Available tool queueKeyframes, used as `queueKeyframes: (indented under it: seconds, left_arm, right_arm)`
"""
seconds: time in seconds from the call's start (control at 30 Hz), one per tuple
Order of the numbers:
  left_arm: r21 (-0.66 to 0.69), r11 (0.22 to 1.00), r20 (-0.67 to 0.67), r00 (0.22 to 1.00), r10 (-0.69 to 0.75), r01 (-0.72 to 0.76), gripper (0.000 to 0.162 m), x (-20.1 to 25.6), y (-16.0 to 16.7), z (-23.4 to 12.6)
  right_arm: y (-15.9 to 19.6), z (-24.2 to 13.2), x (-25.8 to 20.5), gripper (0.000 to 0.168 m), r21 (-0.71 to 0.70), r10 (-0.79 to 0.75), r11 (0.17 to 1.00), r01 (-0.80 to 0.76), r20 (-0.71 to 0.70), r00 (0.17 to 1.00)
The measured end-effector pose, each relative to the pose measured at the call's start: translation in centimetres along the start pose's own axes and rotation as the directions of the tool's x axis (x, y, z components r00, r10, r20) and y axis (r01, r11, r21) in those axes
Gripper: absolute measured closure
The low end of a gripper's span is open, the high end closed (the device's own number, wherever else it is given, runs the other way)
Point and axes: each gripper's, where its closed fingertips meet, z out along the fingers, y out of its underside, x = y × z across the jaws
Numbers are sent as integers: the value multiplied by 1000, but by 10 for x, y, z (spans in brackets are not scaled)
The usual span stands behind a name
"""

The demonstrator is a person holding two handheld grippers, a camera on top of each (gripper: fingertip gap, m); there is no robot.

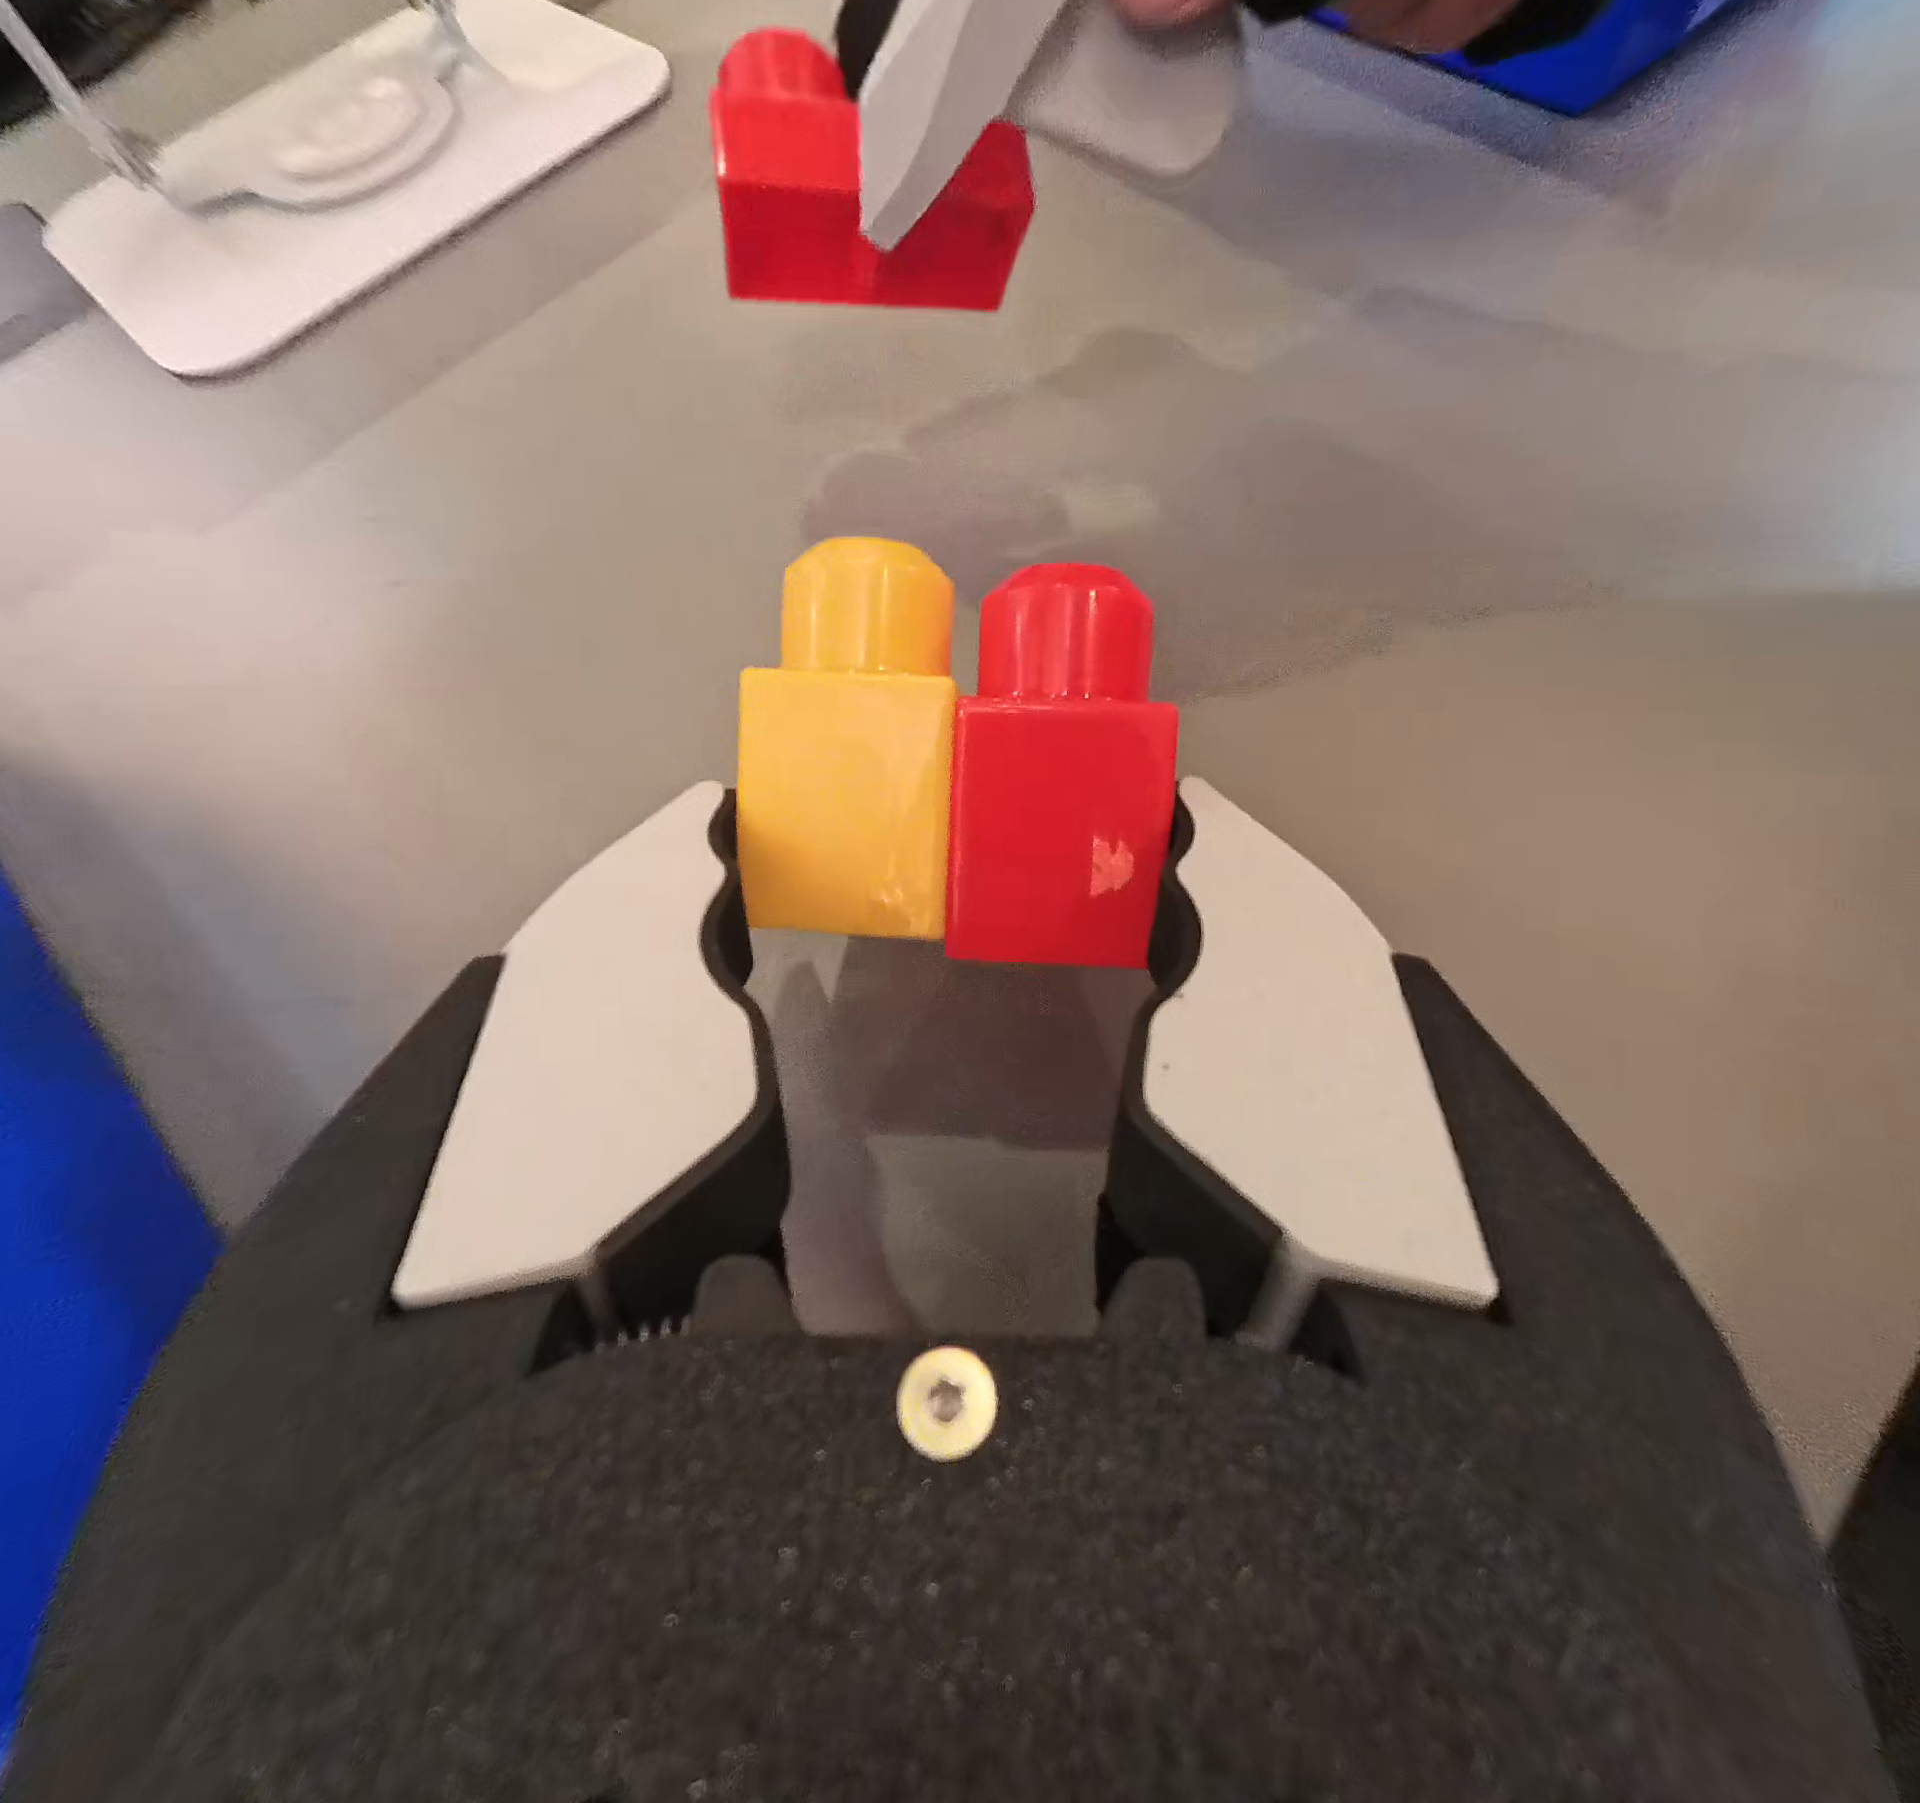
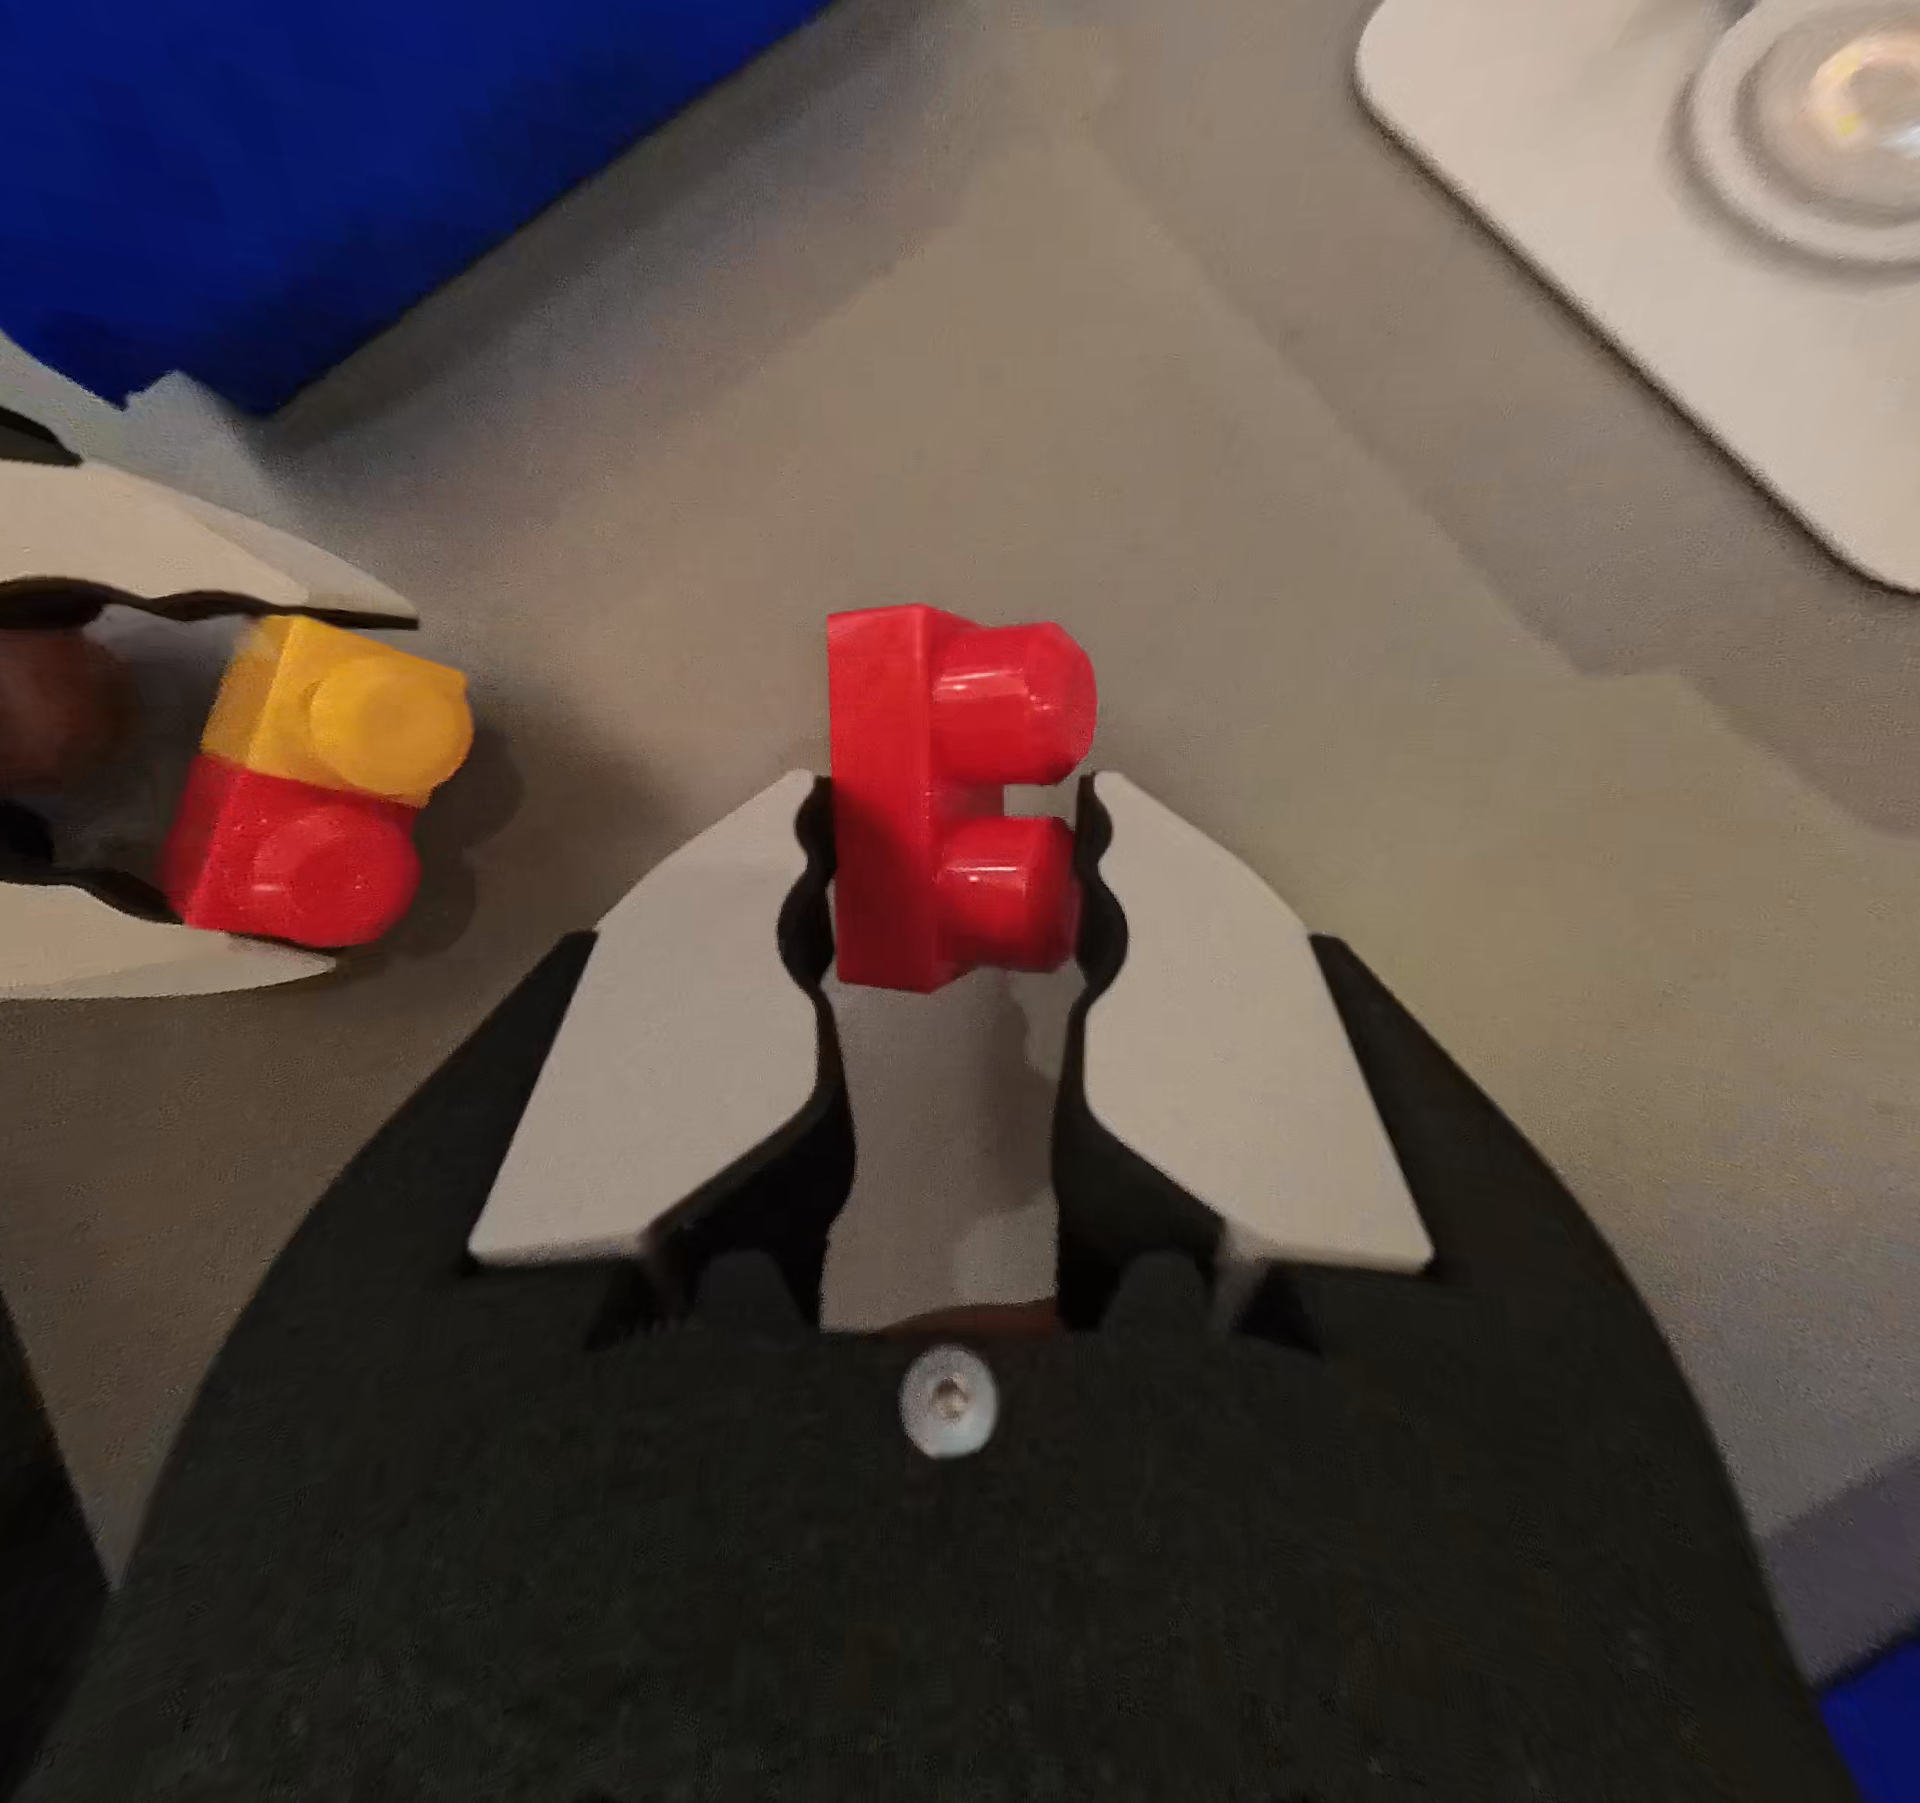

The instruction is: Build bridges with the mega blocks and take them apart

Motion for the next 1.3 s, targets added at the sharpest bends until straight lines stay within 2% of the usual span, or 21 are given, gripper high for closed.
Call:
queueKeyframes:
  seconds: [0.03,0.17,0.3,0.47,0.97,1.1,1.3]
  left_arm:
    - [15,1000,23,999,23,-23,87,-4,-3,-1]
    - [37,975,158,964,213,-221,87,-19,-20,-2]
    - [-6,931,248,902,354,-364,87,-19,-32,5]
    - [-32,885,307,838,450,-464,87,-11,-42,7]
    - [-60,879,272,839,471,-473,88,0,-39,21]
    - [-83,873,269,833,484,-480,88,-4,-34,23]
    - [-90,869,268,829,491,-486,88,-4,-31,24]
  right_arm:
    - [-5,-8,-7,127,57,-6,998,8,-24,1000]
    - [-10,-25,-52,127,218,103,969,-116,70,992]
    - [-7,-29,-72,127,260,137,954,-150,66,988]
    - [-3,-33,-72,127,271,132,954,-124,-9,991]
    - [18,-29,-80,128,245,139,960,-134,-3,990]
    - [15,-31,-83,140,250,85,965,-79,-13,996]
    - [18,-21,-84,131,211,75,975,-71,-13,997]
